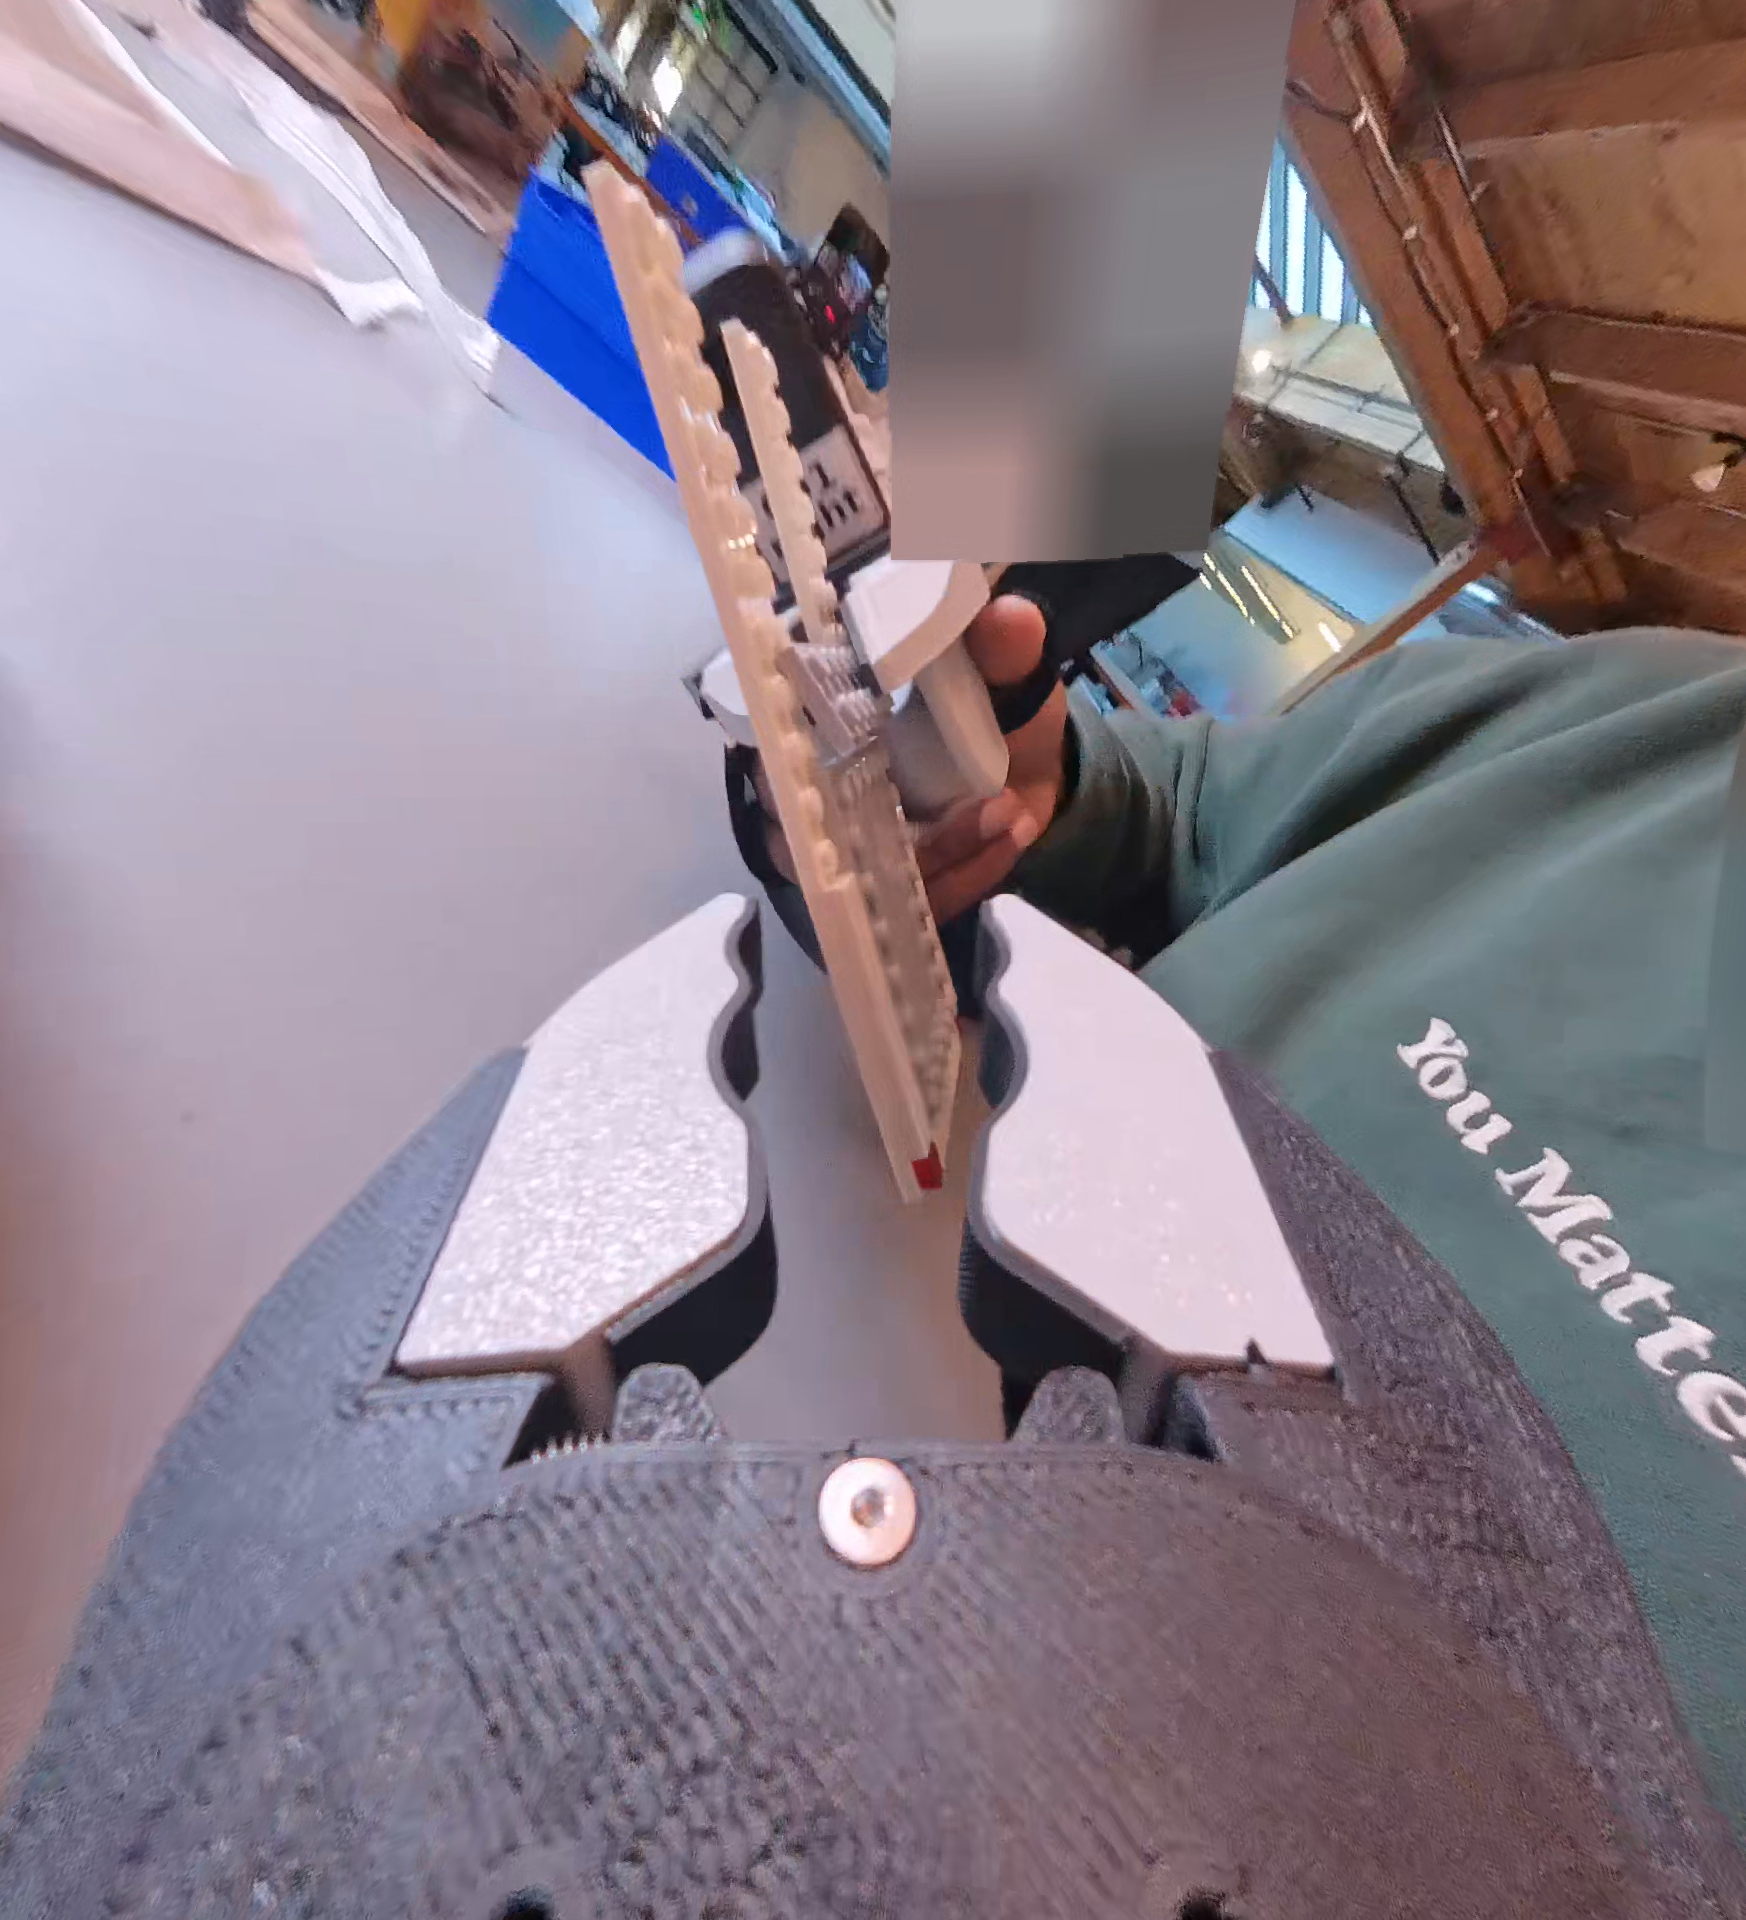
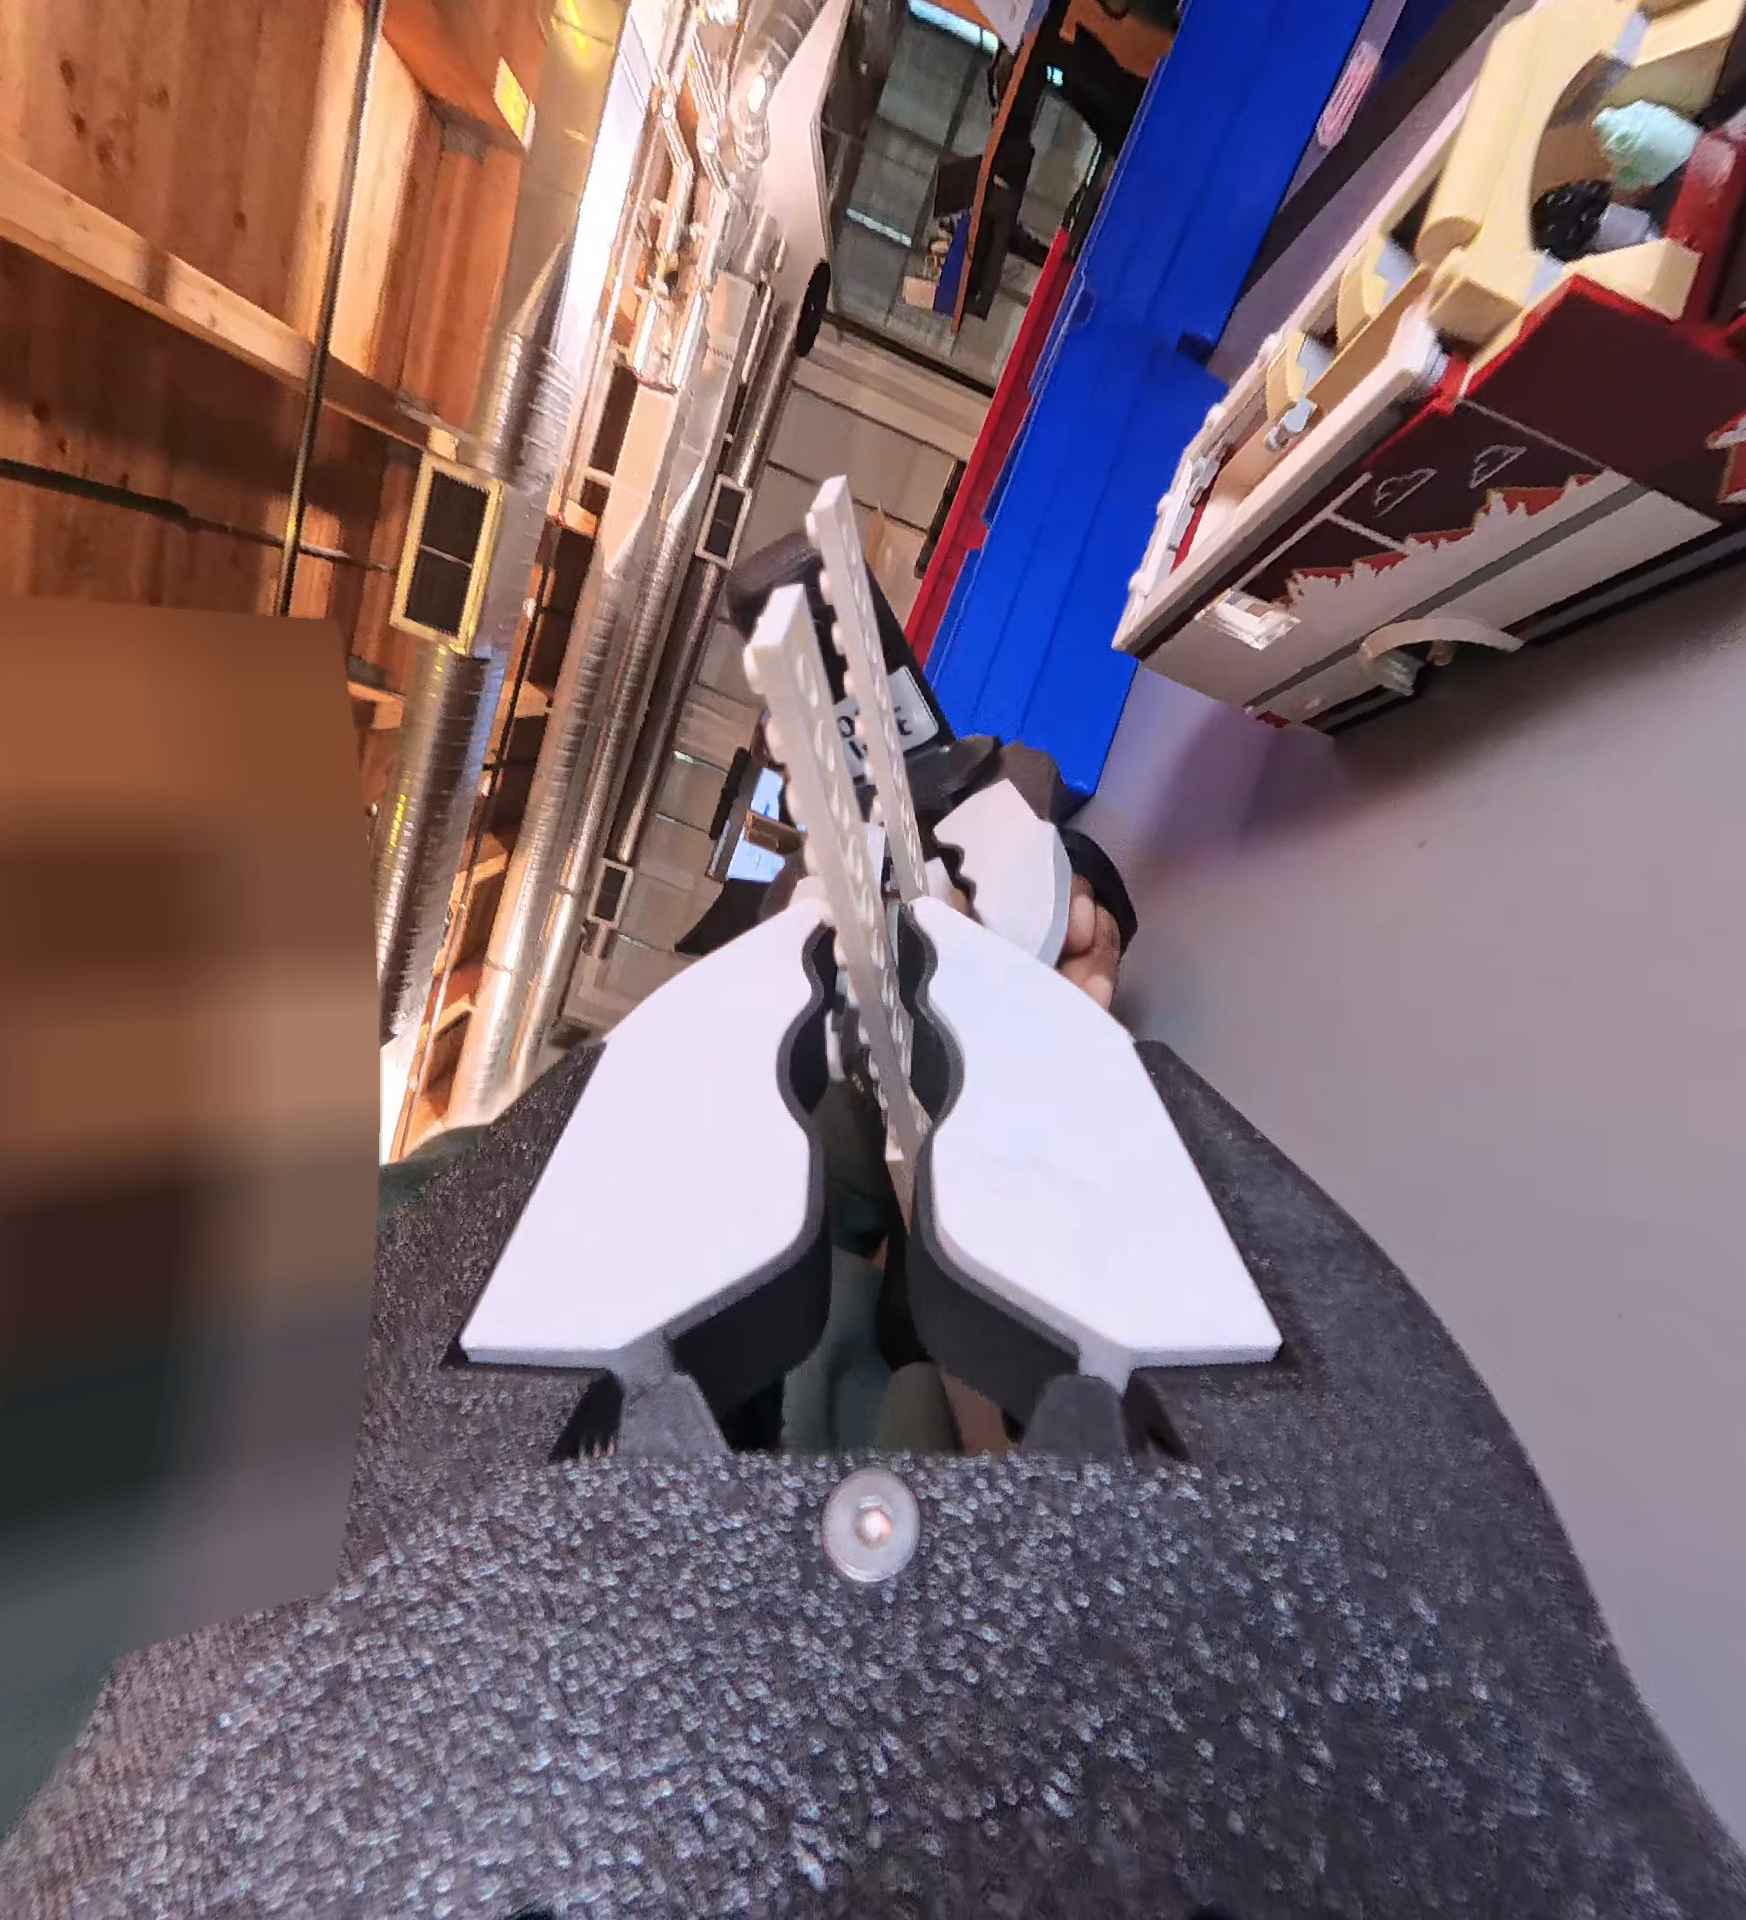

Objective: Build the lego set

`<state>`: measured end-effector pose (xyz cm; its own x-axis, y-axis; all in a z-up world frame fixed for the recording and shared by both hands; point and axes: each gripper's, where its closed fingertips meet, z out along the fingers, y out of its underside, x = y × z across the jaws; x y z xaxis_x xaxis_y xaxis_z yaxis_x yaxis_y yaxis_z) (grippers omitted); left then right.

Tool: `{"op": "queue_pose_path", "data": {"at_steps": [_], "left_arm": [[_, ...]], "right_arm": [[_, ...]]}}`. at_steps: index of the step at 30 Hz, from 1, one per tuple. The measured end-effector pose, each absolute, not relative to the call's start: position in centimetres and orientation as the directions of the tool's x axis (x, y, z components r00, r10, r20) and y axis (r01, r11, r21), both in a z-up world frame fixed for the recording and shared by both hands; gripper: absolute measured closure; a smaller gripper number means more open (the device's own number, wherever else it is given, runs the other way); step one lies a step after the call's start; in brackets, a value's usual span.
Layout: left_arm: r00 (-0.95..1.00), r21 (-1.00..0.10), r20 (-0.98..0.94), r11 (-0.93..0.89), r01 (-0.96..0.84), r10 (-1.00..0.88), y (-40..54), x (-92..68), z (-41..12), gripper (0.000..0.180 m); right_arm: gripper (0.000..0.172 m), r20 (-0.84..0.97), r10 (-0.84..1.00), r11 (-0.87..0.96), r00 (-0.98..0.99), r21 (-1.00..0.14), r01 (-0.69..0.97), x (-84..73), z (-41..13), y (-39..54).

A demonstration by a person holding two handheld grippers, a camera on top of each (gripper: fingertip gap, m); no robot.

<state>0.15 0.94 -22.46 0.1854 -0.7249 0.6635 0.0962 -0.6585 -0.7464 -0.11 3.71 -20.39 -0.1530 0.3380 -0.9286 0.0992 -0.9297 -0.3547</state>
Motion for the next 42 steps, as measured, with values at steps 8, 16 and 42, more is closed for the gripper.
{"op": "queue_pose_path", "data": {"at_steps": [8, 16, 42], "left_arm": [[0.168, -0.723, 0.687, -0.689, 0.056, -0.707, 0.3, 1.1, -23.2, 0.174], [0.038, -0.599, 0.796, -0.779, 0.183, -0.604, 0.3, 1.0, -21.4, 0.175], [0.189, -0.874, 0.485, -0.464, 0.147, -0.854, -0.2, -0.3, -18.3, 0.171]], "right_arm": [[0.162, -0.881, 0.443, -0.862, -0.167, -0.47, 0.191, -0.8, -20.2, 3.0], [0.162, -0.805, 0.571, -0.773, -0.161, -0.594, 0.225, -1.3, -19.3, 3.2], [0.164, -0.417, 0.85, -0.324, -0.322, -0.896, 0.304, -1.2, -18.0, -0.1]]}}
